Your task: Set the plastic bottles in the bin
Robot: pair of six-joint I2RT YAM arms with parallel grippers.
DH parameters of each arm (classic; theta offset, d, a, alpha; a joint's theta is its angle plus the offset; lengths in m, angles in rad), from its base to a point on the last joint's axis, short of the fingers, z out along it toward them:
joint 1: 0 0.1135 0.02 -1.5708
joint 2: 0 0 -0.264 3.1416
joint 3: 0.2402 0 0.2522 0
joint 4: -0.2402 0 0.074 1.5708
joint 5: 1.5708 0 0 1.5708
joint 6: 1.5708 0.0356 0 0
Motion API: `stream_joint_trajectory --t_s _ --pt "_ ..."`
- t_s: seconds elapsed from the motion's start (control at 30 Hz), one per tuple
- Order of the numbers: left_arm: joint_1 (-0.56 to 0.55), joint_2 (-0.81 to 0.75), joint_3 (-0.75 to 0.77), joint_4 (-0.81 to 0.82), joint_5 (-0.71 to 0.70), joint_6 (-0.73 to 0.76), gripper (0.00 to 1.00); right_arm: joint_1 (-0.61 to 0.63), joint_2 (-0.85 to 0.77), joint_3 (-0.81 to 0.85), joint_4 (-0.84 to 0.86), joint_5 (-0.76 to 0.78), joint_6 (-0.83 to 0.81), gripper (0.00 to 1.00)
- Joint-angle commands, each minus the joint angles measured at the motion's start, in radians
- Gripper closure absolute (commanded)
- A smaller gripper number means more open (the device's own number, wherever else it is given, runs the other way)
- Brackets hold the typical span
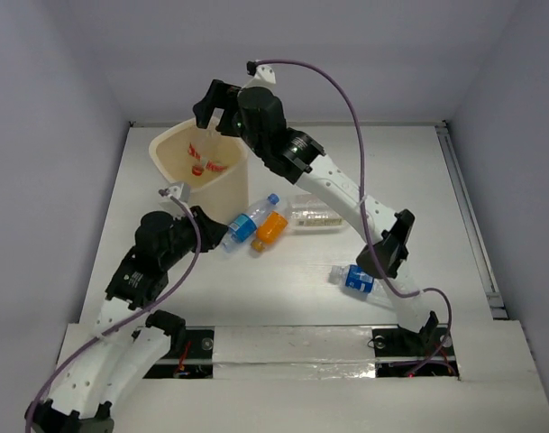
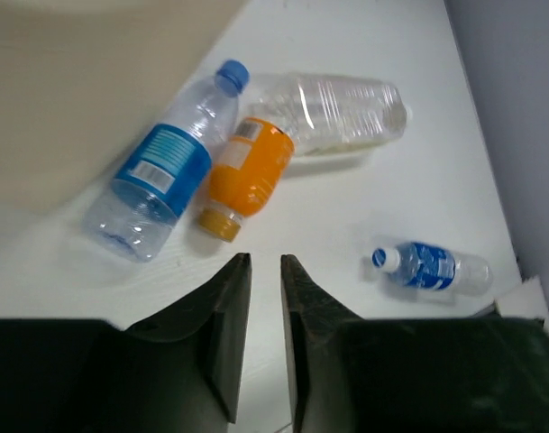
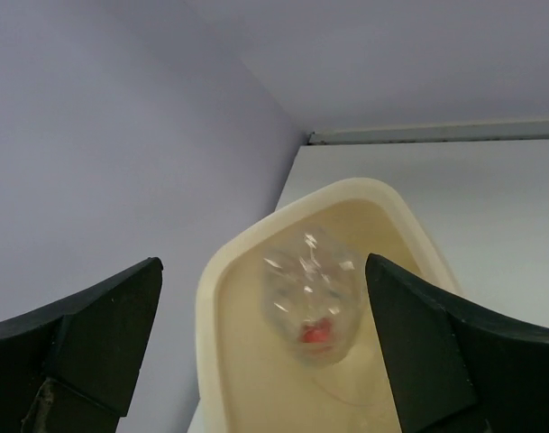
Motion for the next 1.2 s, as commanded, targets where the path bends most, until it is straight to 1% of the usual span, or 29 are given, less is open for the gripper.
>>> stream_joint_trajectory --t_s 0.0,0.03,0.07,0.1,0.13,0.17,0.2,0.23,0.27,0.3,0.33,0.37,0.43,0.47,0.5,0.53,0.57,0.6,0.63,0.7,0.73,0.8,0.83,0.87,0.9,1.0,1.03,1.1,1.17 --pt "-0.110 0.051 -0.005 0.065 -0.014 0.012 0.79 -0.003 -0.140 0.004 0.100 -0.005 -0.052 0.00" --pt "-0.143 0.066 -0.001 0.082 -0.035 0.012 0.75 -0.003 -0.178 -0.042 0.110 -0.005 -0.058 0.00" --pt "-0.209 0.104 0.004 0.092 -0.076 0.012 0.67 -0.015 -0.218 -0.096 0.119 -0.008 -0.064 0.00" --pt "-0.243 0.126 0.011 0.098 -0.098 0.008 0.64 -0.015 -0.261 -0.207 0.127 -0.012 -0.078 0.01" --pt "-0.278 0.150 0.028 0.120 -0.118 0.008 0.60 -0.024 -0.354 -0.269 0.128 -0.013 -0.090 0.05" --pt "-0.315 0.207 0.040 0.129 -0.161 0.009 0.52 -0.024 -0.407 -0.340 0.134 -0.009 -0.103 0.14" --pt "-0.382 0.236 0.053 0.137 -0.186 0.014 0.48 -0.024 -0.462 -0.507 0.149 -0.010 -0.121 0.57" --pt "-0.412 0.271 0.080 0.148 -0.204 0.030 0.45 -0.024 -0.519 -0.599 0.156 -0.015 -0.124 0.80" --pt "-0.434 0.345 0.096 0.148 -0.256 0.041 0.41 -0.024 -0.635 -0.689 0.159 -0.022 -0.126 0.93" --pt "-0.457 0.380 0.111 0.146 -0.267 0.053 0.39 -0.024 -0.695 -0.781 0.157 -0.030 -0.130 1.00" --pt "-0.457 0.419 0.137 0.149 -0.273 0.064 0.38 -0.024 -0.752 -0.955 0.153 -0.054 -0.130 1.00" --pt "-0.466 0.481 0.148 0.154 -0.281 0.089 0.36 -0.024 -0.863 -1.039 0.141 -0.065 -0.129 1.00" --pt "-0.466 0.538 0.183 0.157 -0.290 0.110 0.33 -0.033 -0.974 -1.192 0.079 -0.085 -0.112 1.00" --pt "-0.466 0.587 0.194 0.157 -0.305 0.130 0.32 -0.033 -1.030 -1.324 0.047 -0.090 -0.095 1.00" --pt "-0.466 0.609 0.206 0.157 -0.318 0.141 0.31 -0.033 -1.138 -1.383 0.015 -0.091 -0.074 1.00" --pt "-0.466 0.634 0.229 0.155 -0.327 0.150 0.30 -0.033 -1.194 -1.440 -0.052 -0.090 -0.017 1.00" --pt "-0.466 0.675 0.240 0.157 -0.347 0.156 0.29 -0.033 -1.250 -1.536 -0.082 -0.088 0.015 1.00" --pt "-0.466 0.693 0.249 0.157 -0.353 0.175 0.29 -0.033 -1.354 -1.579 -0.108 -0.090 0.044 0.99" --pt "-0.466 0.713 0.269 0.164 -0.358 0.184 0.29 -0.033 -1.402 -1.615 -0.158 -0.090 0.108 0.94" --pt "-0.466 0.769 0.287 0.174 -0.365 0.210 0.28 -0.033 -1.473 -1.691 -0.217 -0.090 0.167 0.87" --pt "-0.466 0.790 0.310 0.181 -0.365 0.218 0.28 -0.033 -1.517 -1.711 -0.264 -0.093 0.211 0.78" --pt "-0.466 0.856 0.333 0.180 -0.379 0.236 0.27 -0.033 -1.545 -1.759 -0.318 -0.114 0.260 0.68" --pt "-0.466 0.881 0.358 0.177 -0.384 0.254 0.27 -0.033 -1.561 -1.759 -0.318 -0.122 0.274 0.60" --pt "-0.466 0.925 0.369 0.174 -0.396 0.262 0.27 -0.033 -1.568 -1.777 -0.346 -0.137 0.287 0.56" --pt "-0.466 0.944 0.378 0.172 -0.399 0.271 0.26 -0.033 -1.579 -1.785 -0.363 -0.145 0.305 0.49" --pt "-0.466 1.006 0.413 0.166 -0.410 0.290 0.26 -0.033 -1.624 -1.813 -0.381 -0.159 0.334 0.36" --pt "-0.466 1.017 0.426 0.166 -0.414 0.293 0.26 -0.033 -1.631 -1.821 -0.387 -0.163 0.345 0.30" --pt "-0.466 1.046 0.432 0.166 -0.414 0.299 0.24 -0.033 -1.651 -1.830 -0.395 -0.173 0.354 0.25" --pt "-0.466 1.072 0.441 0.165 -0.407 0.301 0.24 -0.033 -1.654 -1.836 -0.416 -0.174 0.364 0.18"
